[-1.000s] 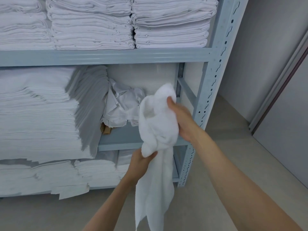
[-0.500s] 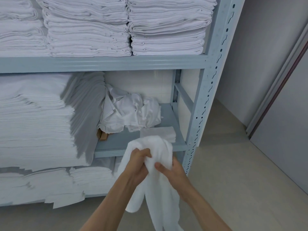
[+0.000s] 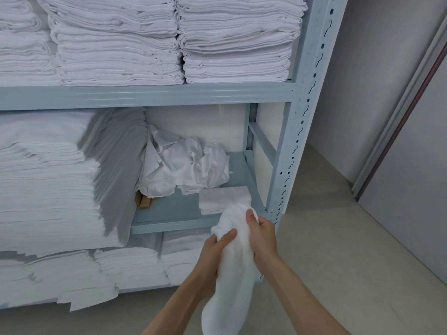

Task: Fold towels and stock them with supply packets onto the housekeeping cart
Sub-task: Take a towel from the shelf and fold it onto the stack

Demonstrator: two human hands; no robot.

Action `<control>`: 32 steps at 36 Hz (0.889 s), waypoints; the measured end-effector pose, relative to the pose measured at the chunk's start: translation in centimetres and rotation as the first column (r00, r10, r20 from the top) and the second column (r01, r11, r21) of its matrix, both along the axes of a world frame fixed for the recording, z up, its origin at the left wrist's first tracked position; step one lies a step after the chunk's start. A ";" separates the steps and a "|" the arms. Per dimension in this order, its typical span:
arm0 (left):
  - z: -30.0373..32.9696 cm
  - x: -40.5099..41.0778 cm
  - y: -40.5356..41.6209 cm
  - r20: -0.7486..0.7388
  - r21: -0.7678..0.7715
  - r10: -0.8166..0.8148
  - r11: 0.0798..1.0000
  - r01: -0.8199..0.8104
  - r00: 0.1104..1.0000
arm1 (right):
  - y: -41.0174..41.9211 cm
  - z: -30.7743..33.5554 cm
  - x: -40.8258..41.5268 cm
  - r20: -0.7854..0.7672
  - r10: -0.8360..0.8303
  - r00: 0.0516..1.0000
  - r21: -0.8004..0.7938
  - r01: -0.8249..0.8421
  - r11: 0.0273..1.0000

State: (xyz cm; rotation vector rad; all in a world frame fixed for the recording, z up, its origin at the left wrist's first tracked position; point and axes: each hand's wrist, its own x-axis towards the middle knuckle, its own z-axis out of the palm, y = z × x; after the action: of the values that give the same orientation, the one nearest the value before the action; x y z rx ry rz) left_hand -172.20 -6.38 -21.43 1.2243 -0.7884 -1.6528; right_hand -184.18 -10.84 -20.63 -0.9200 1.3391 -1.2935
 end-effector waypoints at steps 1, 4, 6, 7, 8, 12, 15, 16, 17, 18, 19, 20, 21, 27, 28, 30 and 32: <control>0.0 0.1 -0.2 0.056 -0.013 0.033 0.999 -0.033 0.998 | -0.1 -0.1 -0.1 -0.039 0.001 0.999 -0.001 -0.001 1.000; -0.3 0.3 -0.9 0.138 -0.044 0.142 0.990 -0.137 0.980 | -0.5 -0.5 -0.6 -0.307 0.020 0.951 -0.058 -0.040 0.998; -0.5 0.3 -1.4 0.120 -0.039 0.210 0.978 -0.207 0.970 | -0.4 -0.7 -0.9 -0.425 0.000 0.905 -0.098 -0.047 0.994; -0.6 0.3 -1.5 0.109 -0.036 0.234 0.972 -0.231 0.966 | -0.2 -0.9 -1.0 -0.446 -0.019 0.895 -0.125 -0.041 0.991; -0.7 0.3 -1.6 0.099 -0.039 0.247 0.969 -0.244 0.964 | -0.1 -1.0 -1.1 -0.477 -0.050 0.878 -0.169 -0.035 0.985; -0.8 0.4 -1.7 0.019 -0.076 0.232 0.970 -0.230 0.973 | 0.4 -1.7 -1.6 -0.651 -0.033 0.759 -0.228 -0.154 0.961; -0.8 0.6 -1.8 -0.041 -0.088 0.203 0.975 -0.206 0.978 | 0.6 -2.1 -1.6 -0.595 0.135 0.792 -0.084 -0.228 0.970; -0.7 0.7 -1.8 -0.052 -0.093 0.195 0.976 -0.199 0.980 | 0.6 -2.2 -1.6 -0.586 0.146 0.797 -0.067 -0.228 0.971; -0.7 0.7 -1.8 -0.067 -0.094 0.182 0.978 -0.188 0.981 | 0.6 -2.2 -1.6 -0.590 0.150 0.794 -0.059 -0.227 0.972; -0.7 0.6 -1.7 -0.094 -0.087 0.168 0.981 -0.176 0.981 | 0.7 -2.3 -1.5 -0.604 0.147 0.783 -0.058 -0.227 0.972; -0.6 0.5 -1.6 -0.121 -0.077 0.159 0.983 -0.169 0.980 | 0.8 -2.3 -1.4 -0.630 0.135 0.765 -0.069 -0.228 0.971; -0.7 0.5 -1.6 -0.141 -0.065 0.163 0.983 -0.174 0.976 | 0.9 -2.4 -1.3 -0.661 0.116 0.742 -0.089 -0.230 0.969; -0.7 0.5 -1.6 -0.153 -0.053 0.178 0.981 -0.188 0.972 | 1.1 -2.5 -1.2 -0.685 0.092 0.723 -0.115 -0.232 0.966; -0.5 0.8 -1.5 -0.190 -0.091 0.164 0.979 -0.183 0.968 | 2.6 -3.2 -0.1 -0.621 -0.042 0.783 -0.285 -0.175 0.942; -0.6 0.9 -1.4 -0.160 -0.105 0.162 0.978 -0.180 0.974 | 2.8 -3.4 0.1 -0.613 -0.097 0.784 -0.329 -0.142 0.934; -0.8 1.3 -1.3 -0.102 -0.115 0.182 0.974 -0.193 0.978 | 3.1 -3.7 0.5 -0.598 -0.196 0.777 -0.393 -0.071 0.917; -0.9 1.9 -1.2 -0.070 -0.106 0.210 0.970 -0.217 0.975 | 3.2 -3.8 0.8 -0.572 -0.260 0.778 -0.424 -0.009 0.906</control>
State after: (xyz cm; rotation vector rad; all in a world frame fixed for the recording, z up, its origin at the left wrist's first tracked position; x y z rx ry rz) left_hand -170.27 -7.61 -22.30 1.1342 -0.6796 -1.4430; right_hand -183.37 -7.62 -24.41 -1.6843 1.6815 -1.4725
